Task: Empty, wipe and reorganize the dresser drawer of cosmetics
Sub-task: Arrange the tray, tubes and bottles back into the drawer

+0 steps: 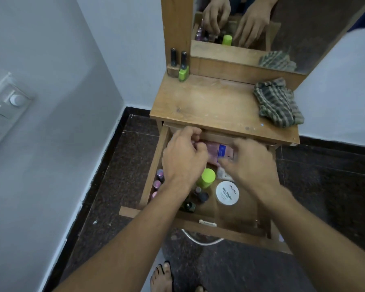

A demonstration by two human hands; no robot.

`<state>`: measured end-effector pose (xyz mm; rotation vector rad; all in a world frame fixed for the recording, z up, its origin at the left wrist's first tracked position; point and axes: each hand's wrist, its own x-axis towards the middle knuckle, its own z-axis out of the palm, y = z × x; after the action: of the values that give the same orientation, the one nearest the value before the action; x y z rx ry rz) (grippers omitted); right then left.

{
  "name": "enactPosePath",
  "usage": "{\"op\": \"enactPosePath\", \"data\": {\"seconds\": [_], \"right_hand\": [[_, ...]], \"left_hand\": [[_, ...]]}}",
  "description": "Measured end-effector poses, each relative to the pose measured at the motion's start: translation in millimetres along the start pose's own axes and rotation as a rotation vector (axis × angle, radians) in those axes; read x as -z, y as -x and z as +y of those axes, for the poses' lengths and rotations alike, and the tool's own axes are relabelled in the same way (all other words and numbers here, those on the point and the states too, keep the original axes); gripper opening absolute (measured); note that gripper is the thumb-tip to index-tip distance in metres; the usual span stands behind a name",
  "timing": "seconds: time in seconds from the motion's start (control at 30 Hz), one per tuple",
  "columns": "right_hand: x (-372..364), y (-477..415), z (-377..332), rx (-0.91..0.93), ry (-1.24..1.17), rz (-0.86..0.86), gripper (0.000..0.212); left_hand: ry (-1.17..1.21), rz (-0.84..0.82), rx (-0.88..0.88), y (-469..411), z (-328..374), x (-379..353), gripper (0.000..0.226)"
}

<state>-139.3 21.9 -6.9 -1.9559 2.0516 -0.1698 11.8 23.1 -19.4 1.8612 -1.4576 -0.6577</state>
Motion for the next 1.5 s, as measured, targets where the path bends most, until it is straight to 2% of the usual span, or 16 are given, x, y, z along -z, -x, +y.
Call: {"op": "enactPosePath", "data": {"seconds": [0.1, 0.23, 0.4, 0.63, 0.8, 0.93, 1.1, 1.27, 1.33, 1.5], "right_hand": [[30.5, -44.3, -43.4, 0.092, -0.203, 0.222, 0.034], [49.8, -98.9, -98.2, 0.188, -0.324, 0.355, 0.024], [48.2, -148.4, -136.3, 0.173, -0.233, 0.379, 0.022], [37.0, -178.9, -142.1, 0.189, -0.142, 0.357, 0.02], [40.1, -186.9, -143.6, 0.184, -0.161, 0.386, 0.017], [46.6, -185.7, -139.5, 0.183, -0.173, 0.376, 0.018], [59.5, -160.9, -120.1, 0.216, -0.163, 0.411, 0.018], [66.6, -108.8, -78.6, 0.195, -0.156, 0.423, 0.019], [66.8, -84.7, -59.9, 0.187, -0.179, 0.391, 0.021], [62.9, -25.3, -18.0, 0.209, -0.227, 0.26, 0.02]], "left_hand": [[0.011, 0.066, 0.017, -26.0, 2.6, 8.5, 0.027], [0.05, 0.146, 0.065, -65.3, 5.0, 17.8, 0.026], [0.064, 0.166, 0.06, -106.6, 8.0, 21.4, 0.025], [0.052, 0.128, 0.046, -134.2, -1.0, 14.8, 0.018], [0.053, 0.109, 0.017, -139.0, -3.8, 10.9, 0.017], [0.049, 0.117, -0.017, -140.4, 1.1, 9.5, 0.017], [0.024, 0.188, -0.085, -128.8, 16.4, 10.3, 0.032], [-0.097, 0.147, -0.21, -96.0, 29.2, 6.2, 0.024], [-0.12, 0.115, -0.264, -79.2, 31.3, 4.8, 0.024], [-0.136, -0.113, -0.389, -35.7, 31.2, -2.4, 0.018]]}}
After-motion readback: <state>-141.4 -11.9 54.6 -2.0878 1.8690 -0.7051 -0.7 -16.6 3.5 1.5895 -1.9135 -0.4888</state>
